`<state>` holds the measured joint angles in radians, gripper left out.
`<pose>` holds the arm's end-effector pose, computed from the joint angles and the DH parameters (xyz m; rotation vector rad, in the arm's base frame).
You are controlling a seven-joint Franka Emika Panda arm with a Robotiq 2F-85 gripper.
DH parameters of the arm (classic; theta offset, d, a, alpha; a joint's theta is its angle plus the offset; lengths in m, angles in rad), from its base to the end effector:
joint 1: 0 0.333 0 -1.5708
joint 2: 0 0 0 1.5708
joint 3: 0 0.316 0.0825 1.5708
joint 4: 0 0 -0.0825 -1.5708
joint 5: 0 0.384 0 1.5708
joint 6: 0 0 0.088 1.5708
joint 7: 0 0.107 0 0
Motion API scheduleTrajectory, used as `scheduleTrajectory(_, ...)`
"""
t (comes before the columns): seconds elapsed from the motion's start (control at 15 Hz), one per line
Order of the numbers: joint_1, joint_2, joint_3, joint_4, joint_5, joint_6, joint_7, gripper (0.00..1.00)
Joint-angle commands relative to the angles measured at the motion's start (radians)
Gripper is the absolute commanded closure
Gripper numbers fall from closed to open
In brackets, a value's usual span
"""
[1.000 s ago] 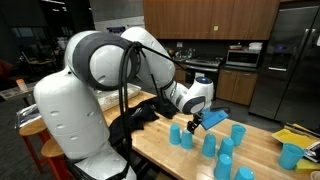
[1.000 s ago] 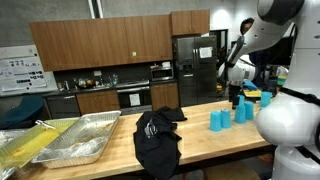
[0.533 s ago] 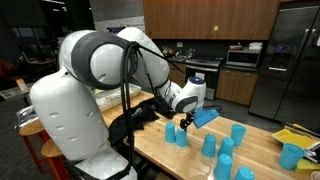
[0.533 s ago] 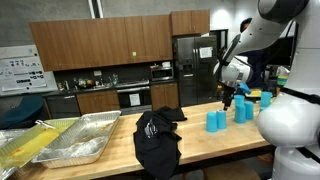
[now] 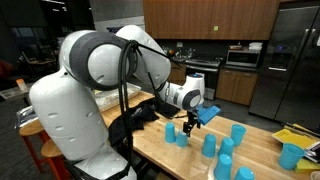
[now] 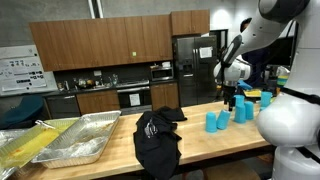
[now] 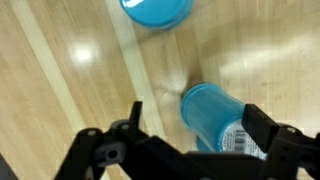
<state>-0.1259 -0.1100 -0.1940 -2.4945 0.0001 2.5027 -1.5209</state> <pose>0.4473 -0.1477 0.3369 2.5241 1.7284 0.1336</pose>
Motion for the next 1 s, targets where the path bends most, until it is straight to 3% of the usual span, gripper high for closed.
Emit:
scheduleTrajectory(0.0, -0.017, 0.0, 0.006, 0.038, -0.122, -0.105, 0.02, 0.0)
scheduleTrajectory(0.47, -0.01, -0.004, 0.008, 0.073, -0.135, -0.17, 0.006, 0.0)
scheduleTrajectory(0.93, 0.038, -0.037, 0.013, 0.028, 0.146, -0.061, -0.114, 0.0)
